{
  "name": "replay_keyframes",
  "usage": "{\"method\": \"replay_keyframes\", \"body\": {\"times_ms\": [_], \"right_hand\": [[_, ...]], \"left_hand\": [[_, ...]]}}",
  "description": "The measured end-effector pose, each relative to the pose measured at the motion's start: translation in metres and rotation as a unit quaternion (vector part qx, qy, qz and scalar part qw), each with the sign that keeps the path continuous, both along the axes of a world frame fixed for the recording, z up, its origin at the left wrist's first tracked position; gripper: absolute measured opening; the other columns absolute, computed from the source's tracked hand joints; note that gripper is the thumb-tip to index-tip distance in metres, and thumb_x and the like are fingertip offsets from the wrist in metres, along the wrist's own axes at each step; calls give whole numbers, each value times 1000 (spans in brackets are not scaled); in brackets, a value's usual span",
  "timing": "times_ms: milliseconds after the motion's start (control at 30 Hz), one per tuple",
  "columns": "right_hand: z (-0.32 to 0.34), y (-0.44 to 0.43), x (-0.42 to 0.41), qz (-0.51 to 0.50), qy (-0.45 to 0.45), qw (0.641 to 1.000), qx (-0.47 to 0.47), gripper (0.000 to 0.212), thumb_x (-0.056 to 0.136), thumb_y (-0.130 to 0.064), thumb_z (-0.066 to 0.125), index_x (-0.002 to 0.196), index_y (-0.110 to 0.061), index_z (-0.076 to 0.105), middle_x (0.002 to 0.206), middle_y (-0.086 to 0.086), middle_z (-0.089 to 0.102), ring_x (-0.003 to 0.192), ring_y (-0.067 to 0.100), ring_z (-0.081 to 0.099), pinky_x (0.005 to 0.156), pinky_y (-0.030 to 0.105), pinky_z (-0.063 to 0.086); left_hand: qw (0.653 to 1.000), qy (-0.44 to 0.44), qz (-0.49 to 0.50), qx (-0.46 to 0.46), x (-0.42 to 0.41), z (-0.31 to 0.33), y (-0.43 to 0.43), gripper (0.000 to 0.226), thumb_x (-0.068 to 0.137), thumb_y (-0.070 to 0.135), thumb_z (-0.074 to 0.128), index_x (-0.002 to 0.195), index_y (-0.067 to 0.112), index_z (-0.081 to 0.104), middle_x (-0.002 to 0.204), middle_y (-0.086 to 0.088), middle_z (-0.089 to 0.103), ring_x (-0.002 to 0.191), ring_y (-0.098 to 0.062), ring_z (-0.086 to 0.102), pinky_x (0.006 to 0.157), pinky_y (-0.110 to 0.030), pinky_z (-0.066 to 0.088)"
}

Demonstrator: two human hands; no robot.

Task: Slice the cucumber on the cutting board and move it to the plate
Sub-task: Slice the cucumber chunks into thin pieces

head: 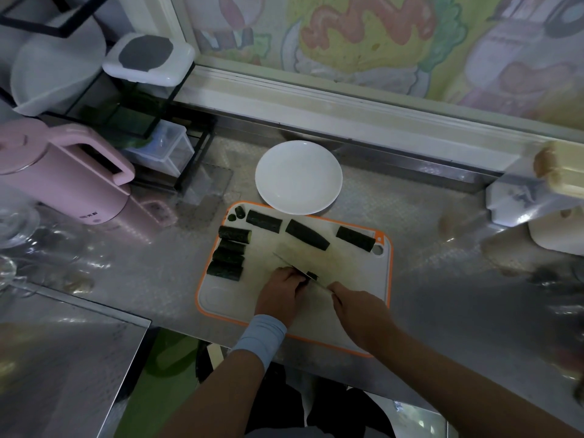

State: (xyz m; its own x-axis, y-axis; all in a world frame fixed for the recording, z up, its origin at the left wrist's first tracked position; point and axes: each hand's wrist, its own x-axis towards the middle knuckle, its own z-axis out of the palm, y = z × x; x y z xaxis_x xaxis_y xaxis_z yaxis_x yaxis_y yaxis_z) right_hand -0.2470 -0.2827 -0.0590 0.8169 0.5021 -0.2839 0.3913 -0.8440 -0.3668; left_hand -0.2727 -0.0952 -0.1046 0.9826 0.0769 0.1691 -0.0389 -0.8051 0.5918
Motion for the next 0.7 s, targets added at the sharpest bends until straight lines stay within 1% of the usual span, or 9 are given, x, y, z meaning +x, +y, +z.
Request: {"method": "replay_keyframes", "body": {"times_ms": [133,267,400,467,533,633,700], "right_hand": [[-3,15,3,5,-9,1000,-18,30,104,-33,28,124,-22,47,84,3,64,69,21,60,64,37,53],[-3,19,7,9,-15,1000,-11,32,103,-33,28,125,-22,48,90,5,65,75,22,61,66,37,52],[0,10,4,13,-20,1000,-3,30,103,-36,26,123,-26,47,84,1,64,68,19,59,63,37,51],[1,4,1,12,-23,1000,-1,29,103,-36,26,122,-27,47,81,-1,63,63,17,56,59,34,49],[1,0,1,9,-23,1000,2,28,103,-36,27,121,-28,47,79,-2,62,60,15,54,57,32,47],[-1,3,0,9,-10,1000,5,28,103,-36,27,120,-26,47,77,-1,61,61,16,56,59,36,51],[-4,10,1,5,-3,1000,4,29,104,-34,28,121,-24,48,79,0,62,64,17,58,62,36,52]], "left_hand": [[1000,2,-3,0,0,-2,1,14,74,7,77,87,9,72,88,-6,67,81,-22,61,66,-24,50],[1000,6,0,2,-1,-3,0,12,74,9,76,86,11,72,87,-5,67,80,-22,61,65,-22,49],[1000,-4,-3,9,1,0,1,12,71,5,77,82,8,72,83,-7,67,75,-23,63,65,-23,51],[1000,-5,-3,12,1,0,0,10,71,7,74,81,9,73,83,-8,67,74,-23,63,64,-23,51],[1000,0,-2,8,1,0,0,12,71,6,76,82,8,73,84,-8,67,75,-23,63,65,-24,52],[1000,8,-3,7,0,-1,0,16,69,2,79,83,8,73,84,-8,67,76,-24,63,66,-24,51],[1000,8,-1,5,0,-2,0,12,73,6,76,84,8,72,85,-7,67,77,-24,62,66,-22,49]]}}
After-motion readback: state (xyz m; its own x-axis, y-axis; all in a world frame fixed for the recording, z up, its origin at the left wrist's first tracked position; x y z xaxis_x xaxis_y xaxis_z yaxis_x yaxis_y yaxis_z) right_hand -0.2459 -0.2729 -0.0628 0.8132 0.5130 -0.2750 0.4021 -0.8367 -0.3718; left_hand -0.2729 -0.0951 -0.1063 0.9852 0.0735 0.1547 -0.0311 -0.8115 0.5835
